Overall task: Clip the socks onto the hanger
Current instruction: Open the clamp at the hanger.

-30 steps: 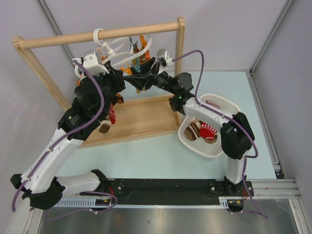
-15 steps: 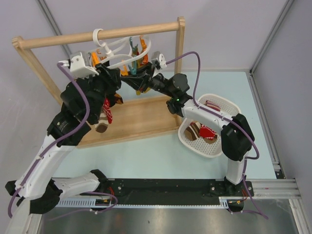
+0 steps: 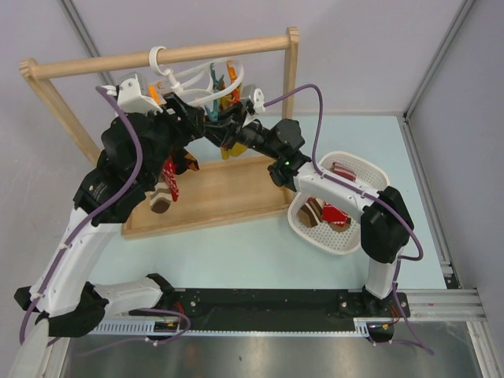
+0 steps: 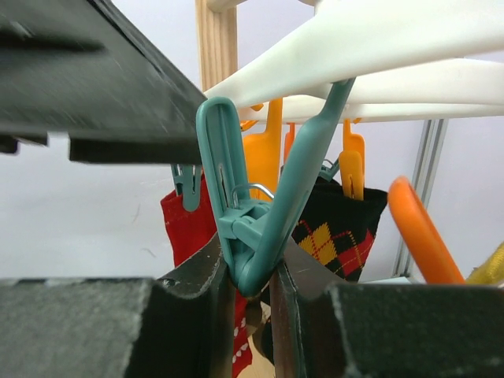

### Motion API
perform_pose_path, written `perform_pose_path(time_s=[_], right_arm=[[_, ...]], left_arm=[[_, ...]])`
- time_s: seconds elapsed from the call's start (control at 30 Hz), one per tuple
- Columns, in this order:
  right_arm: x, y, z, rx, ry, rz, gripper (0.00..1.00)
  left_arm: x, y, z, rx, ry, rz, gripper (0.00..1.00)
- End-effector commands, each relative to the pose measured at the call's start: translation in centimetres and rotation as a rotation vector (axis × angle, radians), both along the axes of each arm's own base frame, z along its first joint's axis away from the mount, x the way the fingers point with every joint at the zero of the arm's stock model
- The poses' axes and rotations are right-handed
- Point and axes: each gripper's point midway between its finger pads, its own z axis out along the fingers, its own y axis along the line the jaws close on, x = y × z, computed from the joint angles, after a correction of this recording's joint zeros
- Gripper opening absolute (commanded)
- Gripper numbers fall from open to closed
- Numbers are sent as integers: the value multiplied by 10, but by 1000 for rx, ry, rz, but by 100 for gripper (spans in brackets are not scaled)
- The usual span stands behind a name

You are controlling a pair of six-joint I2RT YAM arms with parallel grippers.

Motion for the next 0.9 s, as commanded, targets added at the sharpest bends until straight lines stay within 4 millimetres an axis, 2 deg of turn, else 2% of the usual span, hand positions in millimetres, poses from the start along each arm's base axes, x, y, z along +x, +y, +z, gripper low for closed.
perform_pose_path(time_s=[0.0, 0.33, 0.63, 0.87], right_arm=[[-16, -10, 30, 38, -58, 1, 0], [-16, -10, 27, 34, -56, 7, 1], [-15, -9, 26, 36, -49, 12, 0], [-12, -8, 23, 34, -43, 6, 0]], left_arm=[[3, -4, 0, -24, 24, -35, 72], [14, -7, 10, -34, -21, -45, 68], [20, -7, 20, -52, -70, -23, 62], [23, -3, 24, -69, -88, 3, 49]])
